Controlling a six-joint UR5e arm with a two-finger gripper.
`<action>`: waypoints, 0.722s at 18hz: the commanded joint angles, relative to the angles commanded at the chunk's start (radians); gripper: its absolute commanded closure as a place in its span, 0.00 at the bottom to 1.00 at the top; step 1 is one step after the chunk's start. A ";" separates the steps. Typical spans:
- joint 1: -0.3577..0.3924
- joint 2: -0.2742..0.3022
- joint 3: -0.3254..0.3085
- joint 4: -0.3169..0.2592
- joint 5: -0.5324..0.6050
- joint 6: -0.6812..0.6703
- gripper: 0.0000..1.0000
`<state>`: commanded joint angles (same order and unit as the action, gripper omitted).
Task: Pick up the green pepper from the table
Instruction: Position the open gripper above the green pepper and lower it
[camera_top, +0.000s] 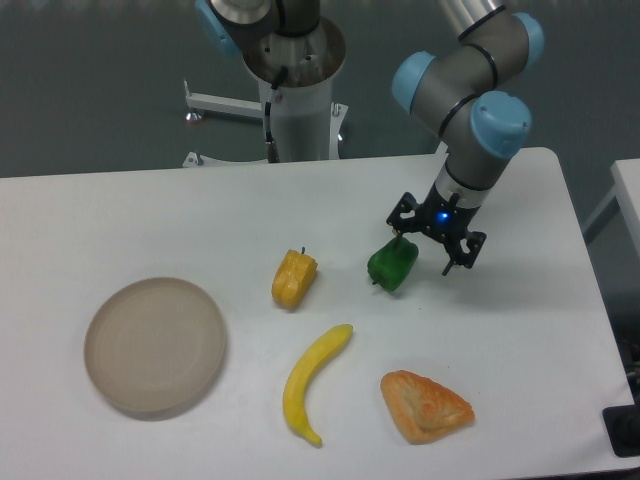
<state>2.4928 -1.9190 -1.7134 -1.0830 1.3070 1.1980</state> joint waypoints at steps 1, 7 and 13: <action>-0.002 0.000 -0.003 0.000 0.000 -0.002 0.00; -0.014 0.005 -0.023 0.002 0.002 -0.002 0.00; -0.020 -0.009 -0.046 0.063 0.005 0.000 0.00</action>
<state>2.4728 -1.9282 -1.7594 -1.0201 1.3115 1.1980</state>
